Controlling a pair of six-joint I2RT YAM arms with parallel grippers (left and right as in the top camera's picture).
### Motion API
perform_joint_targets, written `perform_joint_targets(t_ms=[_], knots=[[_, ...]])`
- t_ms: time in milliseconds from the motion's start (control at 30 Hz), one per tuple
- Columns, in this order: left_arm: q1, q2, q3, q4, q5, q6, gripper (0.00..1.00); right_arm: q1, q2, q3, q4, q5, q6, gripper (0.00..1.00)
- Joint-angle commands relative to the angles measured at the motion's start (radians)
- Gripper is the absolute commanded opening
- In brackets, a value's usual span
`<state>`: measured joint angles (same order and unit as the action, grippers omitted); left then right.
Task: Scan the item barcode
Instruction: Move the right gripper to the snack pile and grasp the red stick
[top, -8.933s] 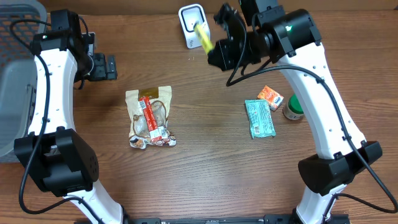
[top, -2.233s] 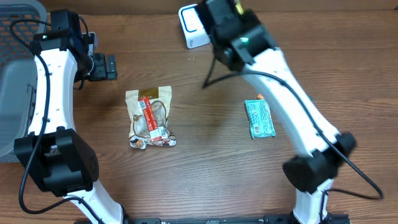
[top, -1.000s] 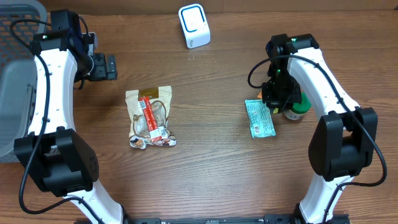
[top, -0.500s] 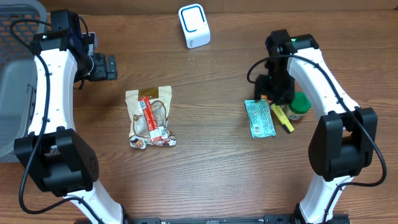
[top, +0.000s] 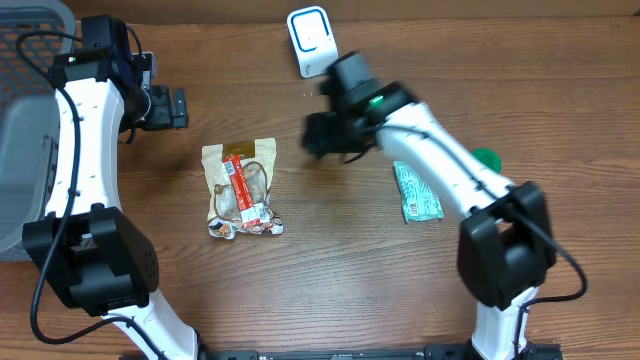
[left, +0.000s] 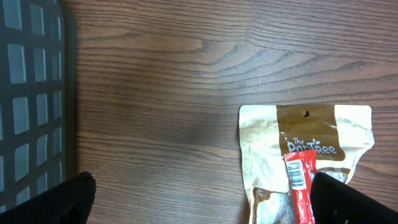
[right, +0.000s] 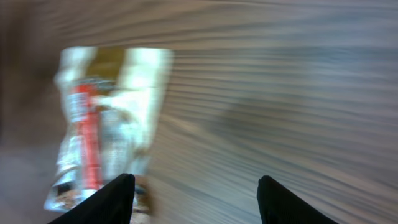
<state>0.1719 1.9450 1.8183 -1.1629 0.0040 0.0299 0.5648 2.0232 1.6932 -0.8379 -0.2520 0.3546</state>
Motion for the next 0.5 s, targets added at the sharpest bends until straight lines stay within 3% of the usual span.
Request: perform_joint_targets(t_ms=[0, 233, 467], knots=[[-0.002, -0.009, 0.011, 0.000, 0.005, 0.016, 1.00, 0.105, 0.018, -0.006, 0.064, 0.052, 0.013, 0.65], [-0.002, -0.009, 0.011, 0.000, 0.005, 0.016, 1.00, 0.287, 0.085, -0.006, 0.156, 0.171, 0.013, 0.61], [-0.002, -0.009, 0.011, 0.000, 0.005, 0.016, 1.00, 0.378, 0.150, -0.006, 0.162, 0.289, 0.013, 0.57]])
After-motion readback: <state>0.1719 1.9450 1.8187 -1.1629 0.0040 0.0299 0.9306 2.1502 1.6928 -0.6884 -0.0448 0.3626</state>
